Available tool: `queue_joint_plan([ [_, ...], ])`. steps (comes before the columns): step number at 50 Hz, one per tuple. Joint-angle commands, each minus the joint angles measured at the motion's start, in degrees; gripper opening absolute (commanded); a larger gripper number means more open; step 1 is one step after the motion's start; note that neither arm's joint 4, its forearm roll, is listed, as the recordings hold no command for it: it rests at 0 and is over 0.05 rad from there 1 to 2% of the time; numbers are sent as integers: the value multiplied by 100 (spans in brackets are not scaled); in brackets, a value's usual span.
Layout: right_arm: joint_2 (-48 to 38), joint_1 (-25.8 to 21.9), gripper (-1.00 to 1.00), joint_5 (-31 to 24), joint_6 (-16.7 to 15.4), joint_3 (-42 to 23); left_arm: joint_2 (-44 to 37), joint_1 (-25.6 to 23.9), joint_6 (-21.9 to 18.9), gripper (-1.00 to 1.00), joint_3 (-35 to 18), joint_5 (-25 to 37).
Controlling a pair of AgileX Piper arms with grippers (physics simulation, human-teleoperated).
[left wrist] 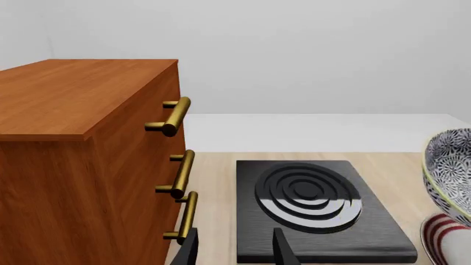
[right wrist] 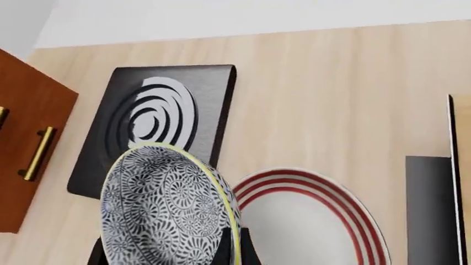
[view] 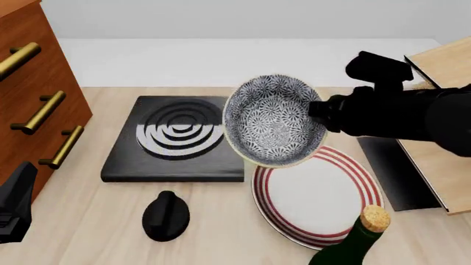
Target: Pick up the akita bowl and put it on the plate.
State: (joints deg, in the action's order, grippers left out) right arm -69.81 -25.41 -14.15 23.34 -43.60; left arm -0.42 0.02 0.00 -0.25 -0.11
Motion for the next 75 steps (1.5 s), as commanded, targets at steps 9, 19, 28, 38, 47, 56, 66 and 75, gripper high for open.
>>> queue_joint_plan([
  [9,227,626,-100,49,288,694,0,0,0,100,0,0],
  [19,691,882,-100,-37,443,1071,-1,0,-1,100,0,0],
  [28,938,946,-100,109,597,1513,0,0,-1,100,0,0],
  [38,1292,888,-100,299,812,2049,0,2,0,100,0,0],
  [47,1408,966,-100,506,874,2388,0,-1,0,100,0,0],
  [56,1253,1260,-100,731,796,2471,0,0,-1,100,0,0],
  [66,723,1395,-100,1262,766,2487,0,0,0,100,0,0],
  [75,349,1490,-100,1631,657,2560,0,1,1,100,0,0],
])
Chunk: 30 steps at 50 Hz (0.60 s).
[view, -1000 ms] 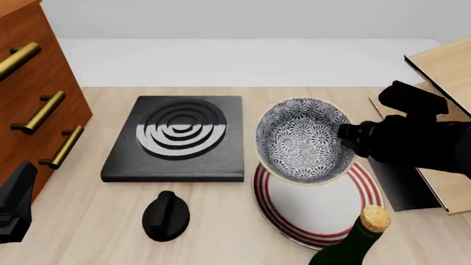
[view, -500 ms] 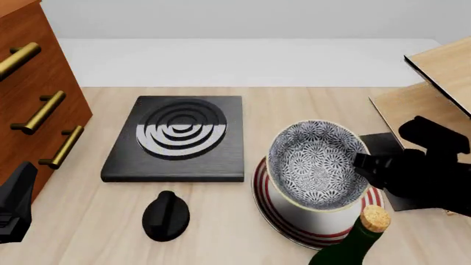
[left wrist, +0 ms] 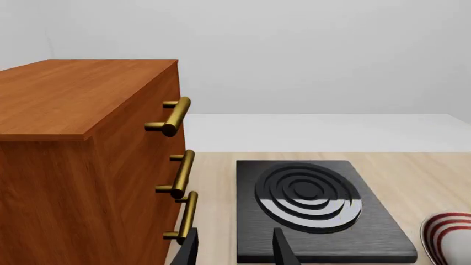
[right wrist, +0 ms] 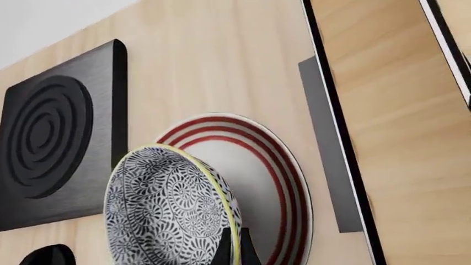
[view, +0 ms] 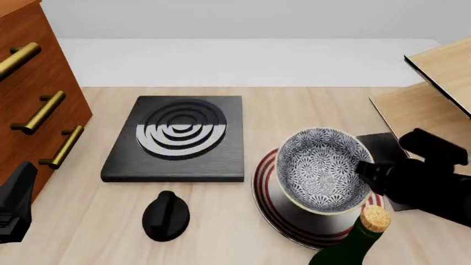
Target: Pick up the akita bowl and put it on the plate.
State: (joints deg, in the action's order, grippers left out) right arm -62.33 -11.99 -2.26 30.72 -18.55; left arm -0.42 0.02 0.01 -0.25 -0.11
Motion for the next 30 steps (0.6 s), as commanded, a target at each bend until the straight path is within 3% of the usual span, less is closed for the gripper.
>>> queue_joint_plan([
  [1,-457,178,-100,502,-85,62,0,-2,1,100,0,0],
  [18,-541,91,-100,801,11,327,1,-1,0,100,0,0],
  [30,-694,85,-100,968,-127,336,-1,1,0,100,0,0],
])
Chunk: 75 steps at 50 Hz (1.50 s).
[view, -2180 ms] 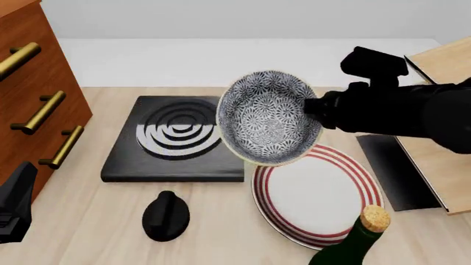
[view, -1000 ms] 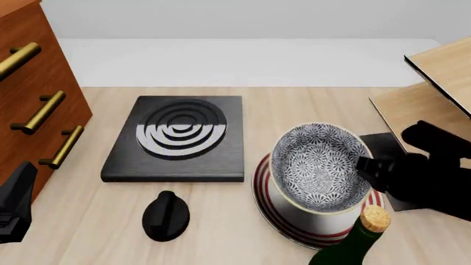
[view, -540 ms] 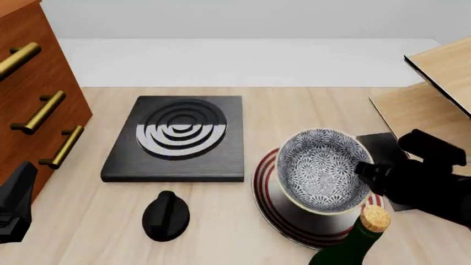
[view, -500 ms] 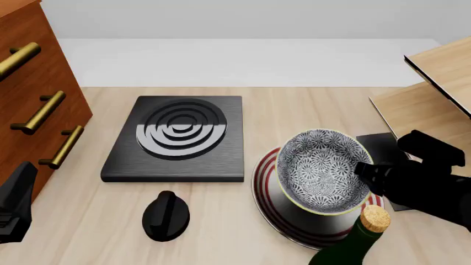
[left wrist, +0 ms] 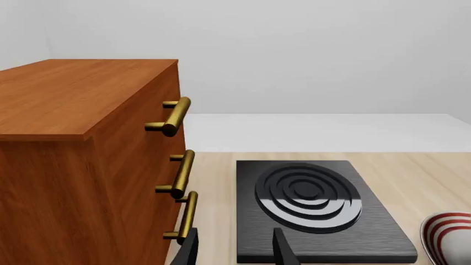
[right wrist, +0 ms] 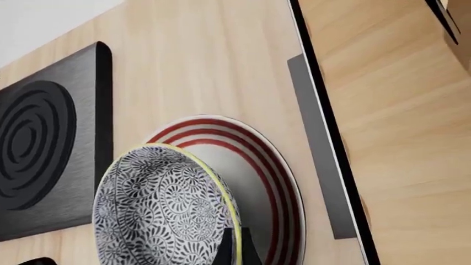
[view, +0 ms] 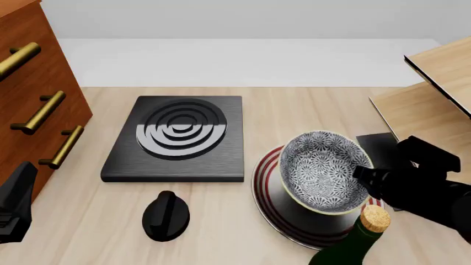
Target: Pick up the akita bowl and put it on the plate.
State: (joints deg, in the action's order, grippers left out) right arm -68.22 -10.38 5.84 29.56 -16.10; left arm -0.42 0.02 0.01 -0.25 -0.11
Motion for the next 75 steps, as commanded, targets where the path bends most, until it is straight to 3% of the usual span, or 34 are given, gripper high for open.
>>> queue_joint_plan([
  [1,-83,-80,100,158,-18,98,0,0,0,100,0,0],
  [14,255,80,100,-256,-131,-129,1,0,0,100,0,0],
  [17,407,70,100,-361,-12,-150,0,0,-1,100,0,0],
  [31,962,231,100,-1182,-253,-656,0,0,0,100,0,0],
  [41,1452,143,100,-1488,-230,-704,-1,0,-3,100,0,0],
  [46,1773,49,100,-1659,-365,-714,1,-2,-2,100,0,0],
  [54,2142,195,100,-1671,-1047,-696,-1,0,0,100,0,0],
  [56,2281,226,100,-1605,-946,-619,0,0,-2,100,0,0],
  [59,2414,238,100,-1458,-1273,-476,-1,1,0,100,0,0],
  [61,2545,252,100,-1297,-1161,-282,-2,1,2,100,0,0],
  [63,2698,294,100,-1258,-1466,-252,-1,-1,-2,100,0,0],
  [66,2807,323,100,-1067,-1544,-17,0,-1,-2,100,0,0],
  [68,2984,343,100,-933,-1940,176,1,1,0,100,0,0],
  [71,3300,278,100,-932,-2238,350,-1,0,0,100,0,0],
  [75,3507,379,100,-684,-1920,689,-1,-1,0,100,0,0],
])
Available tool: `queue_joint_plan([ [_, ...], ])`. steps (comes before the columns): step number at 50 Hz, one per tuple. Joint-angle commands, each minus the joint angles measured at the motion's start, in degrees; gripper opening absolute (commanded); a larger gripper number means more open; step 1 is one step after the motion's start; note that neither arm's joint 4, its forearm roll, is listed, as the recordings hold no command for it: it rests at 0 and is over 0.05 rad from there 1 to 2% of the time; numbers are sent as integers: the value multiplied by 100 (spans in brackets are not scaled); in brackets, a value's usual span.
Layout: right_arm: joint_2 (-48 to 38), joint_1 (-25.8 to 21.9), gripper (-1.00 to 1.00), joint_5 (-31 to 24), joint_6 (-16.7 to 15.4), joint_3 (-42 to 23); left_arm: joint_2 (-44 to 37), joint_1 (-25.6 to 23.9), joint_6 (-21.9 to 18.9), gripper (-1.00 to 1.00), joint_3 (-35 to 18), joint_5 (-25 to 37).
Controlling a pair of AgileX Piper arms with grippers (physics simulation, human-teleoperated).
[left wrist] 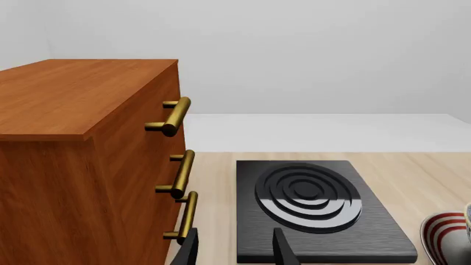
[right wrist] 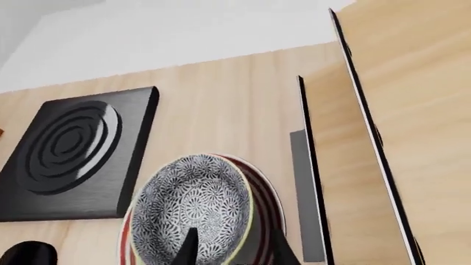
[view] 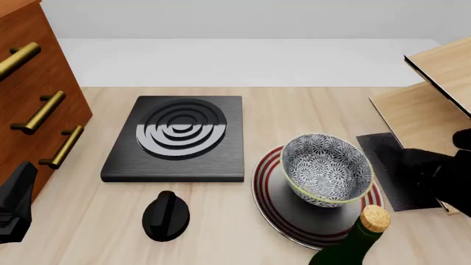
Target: Pick up the akita bowl and put it on the plate.
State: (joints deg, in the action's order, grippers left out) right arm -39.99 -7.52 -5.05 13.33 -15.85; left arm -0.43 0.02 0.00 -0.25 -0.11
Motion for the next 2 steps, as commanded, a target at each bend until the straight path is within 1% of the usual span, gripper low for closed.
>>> queue_joint_plan([
  [1,771,33,100,360,-330,711,-1,0,0,100,0,0],
  [2,873,10,100,289,-395,710,0,0,-1,100,0,0],
])
